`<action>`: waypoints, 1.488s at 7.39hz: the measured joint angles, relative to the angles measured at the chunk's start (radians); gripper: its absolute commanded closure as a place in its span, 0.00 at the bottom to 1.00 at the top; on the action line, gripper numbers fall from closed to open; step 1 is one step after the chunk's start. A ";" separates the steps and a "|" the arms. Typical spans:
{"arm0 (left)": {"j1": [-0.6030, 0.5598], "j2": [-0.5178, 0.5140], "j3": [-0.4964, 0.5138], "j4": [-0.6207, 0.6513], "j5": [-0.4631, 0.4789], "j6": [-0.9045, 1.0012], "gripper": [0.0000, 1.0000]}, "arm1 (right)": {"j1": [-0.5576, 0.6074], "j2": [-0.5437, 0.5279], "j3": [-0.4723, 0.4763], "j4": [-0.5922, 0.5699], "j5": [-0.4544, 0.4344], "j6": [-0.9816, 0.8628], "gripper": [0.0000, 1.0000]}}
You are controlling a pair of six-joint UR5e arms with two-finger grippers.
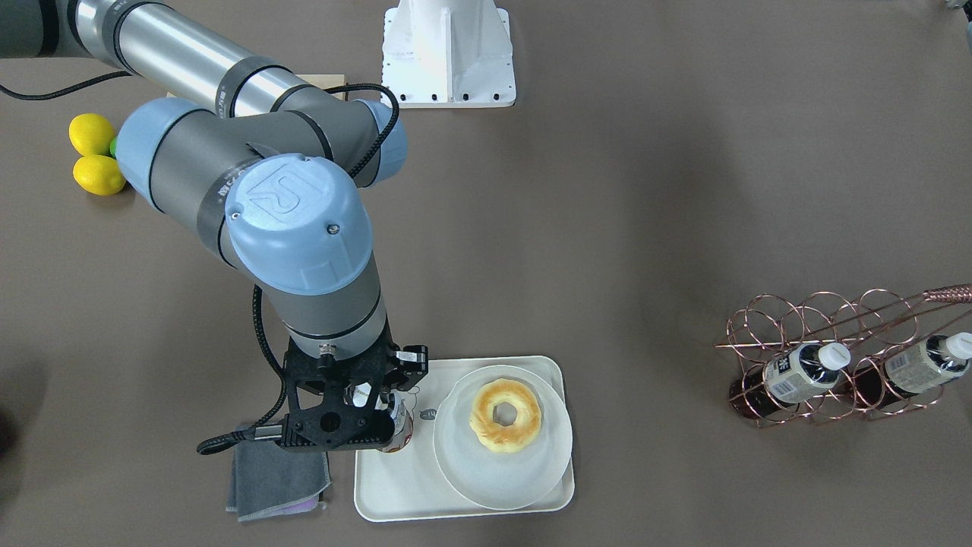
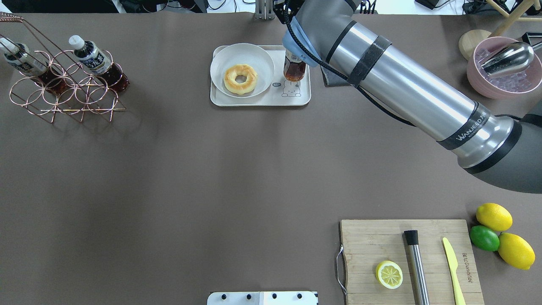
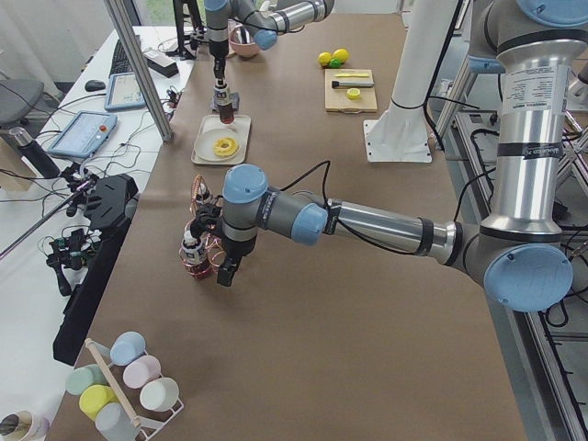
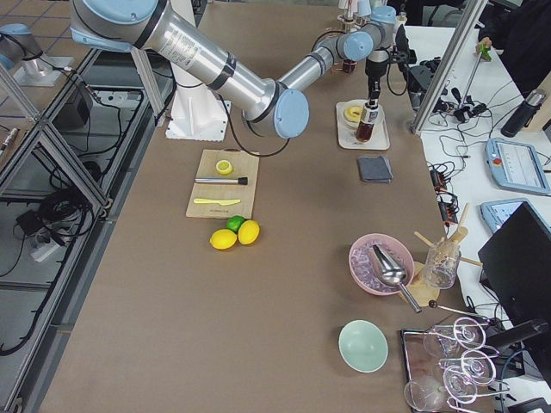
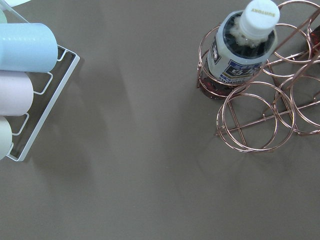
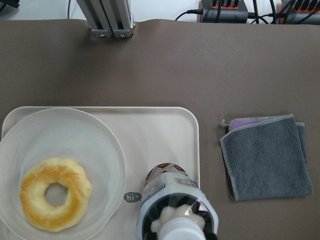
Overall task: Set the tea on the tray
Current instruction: 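Lower the bottle onto the white tray beside the donut bowl, release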
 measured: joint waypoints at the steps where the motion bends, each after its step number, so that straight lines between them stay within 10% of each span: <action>1: 0.000 -0.003 0.001 0.001 -0.001 0.000 0.02 | -0.010 -0.003 -0.013 0.019 -0.012 0.000 1.00; 3: 0.000 -0.010 0.004 0.001 -0.002 0.000 0.02 | -0.020 -0.005 -0.033 0.048 -0.022 0.001 0.01; 8: 0.001 -0.018 0.008 0.001 -0.002 0.000 0.02 | -0.017 -0.017 0.021 0.029 -0.020 0.019 0.00; 11: 0.001 -0.028 0.009 0.001 -0.003 0.000 0.02 | -0.002 -0.140 0.377 -0.224 -0.007 0.012 0.00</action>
